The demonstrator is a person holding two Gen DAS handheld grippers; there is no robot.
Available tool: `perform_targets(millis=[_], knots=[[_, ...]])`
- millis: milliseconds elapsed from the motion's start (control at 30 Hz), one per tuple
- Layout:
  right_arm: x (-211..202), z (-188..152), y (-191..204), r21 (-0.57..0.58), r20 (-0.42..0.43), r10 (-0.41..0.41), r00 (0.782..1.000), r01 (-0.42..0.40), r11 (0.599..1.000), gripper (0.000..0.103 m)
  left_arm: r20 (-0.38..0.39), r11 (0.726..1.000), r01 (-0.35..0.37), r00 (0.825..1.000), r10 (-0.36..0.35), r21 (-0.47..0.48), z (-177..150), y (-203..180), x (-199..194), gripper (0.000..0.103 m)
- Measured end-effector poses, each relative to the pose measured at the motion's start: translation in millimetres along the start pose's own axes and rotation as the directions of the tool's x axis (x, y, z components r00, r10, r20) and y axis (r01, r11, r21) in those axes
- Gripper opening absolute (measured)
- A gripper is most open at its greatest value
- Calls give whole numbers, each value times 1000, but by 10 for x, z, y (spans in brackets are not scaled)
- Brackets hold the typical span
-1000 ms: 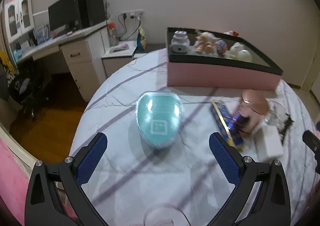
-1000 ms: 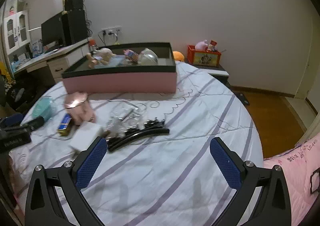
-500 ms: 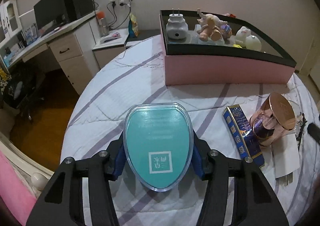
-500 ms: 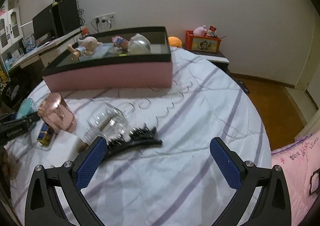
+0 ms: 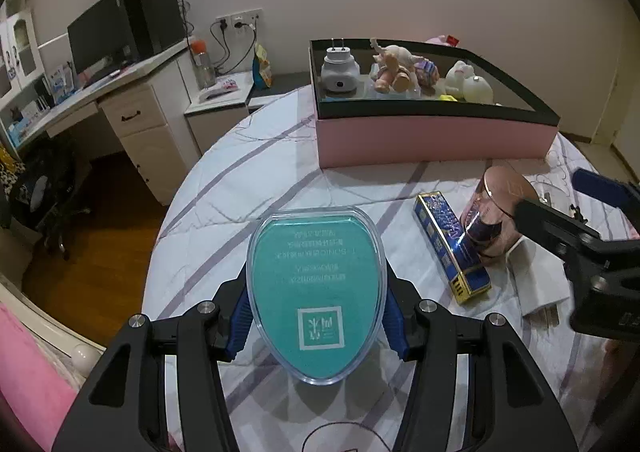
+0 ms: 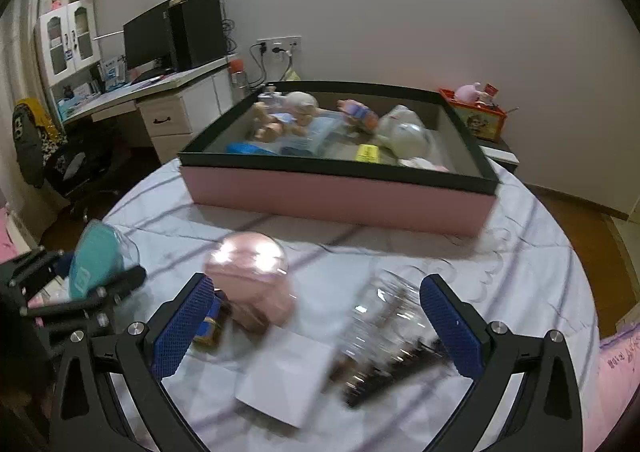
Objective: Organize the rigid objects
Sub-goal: 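Grasp the teal soap case with the left tool while the right tool grasps the rose-gold cup, then carry both items into the pink box and open both tools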
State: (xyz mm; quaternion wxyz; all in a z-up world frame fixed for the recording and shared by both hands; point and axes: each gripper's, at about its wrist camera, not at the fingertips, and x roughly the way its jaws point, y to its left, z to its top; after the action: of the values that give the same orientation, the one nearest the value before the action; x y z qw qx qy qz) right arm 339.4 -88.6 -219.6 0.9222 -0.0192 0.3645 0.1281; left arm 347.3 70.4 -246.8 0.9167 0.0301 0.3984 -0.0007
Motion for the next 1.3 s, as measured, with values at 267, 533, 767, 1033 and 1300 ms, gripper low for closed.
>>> perform_targets(millis=[267, 533, 767, 1033, 1300], knots=[[281, 20, 176, -31, -65, 47, 997, -50, 998, 66, -13, 1000, 0, 1000, 0, -9, -11, 38, 45, 55], [299, -9, 194, -22, -72, 92, 993, -94, 995, 49, 23, 1000, 18, 1000, -19, 5, 94, -19, -54, 55], [20, 108, 100, -21, -7, 82, 997, -82, 996, 49, 97, 999, 29, 995, -31, 19, 292, -124, -276, 55], [-255, 245, -53, -18, 54, 67, 996, -66, 998, 49, 134, 997, 49, 989, -56, 53, 479, -332, -418, 55], [-346, 440, -291, -19, 91, 37, 995, -35, 999, 49, 180, 990, 86, 978, -105, 114, 948, -591, -434, 55]])
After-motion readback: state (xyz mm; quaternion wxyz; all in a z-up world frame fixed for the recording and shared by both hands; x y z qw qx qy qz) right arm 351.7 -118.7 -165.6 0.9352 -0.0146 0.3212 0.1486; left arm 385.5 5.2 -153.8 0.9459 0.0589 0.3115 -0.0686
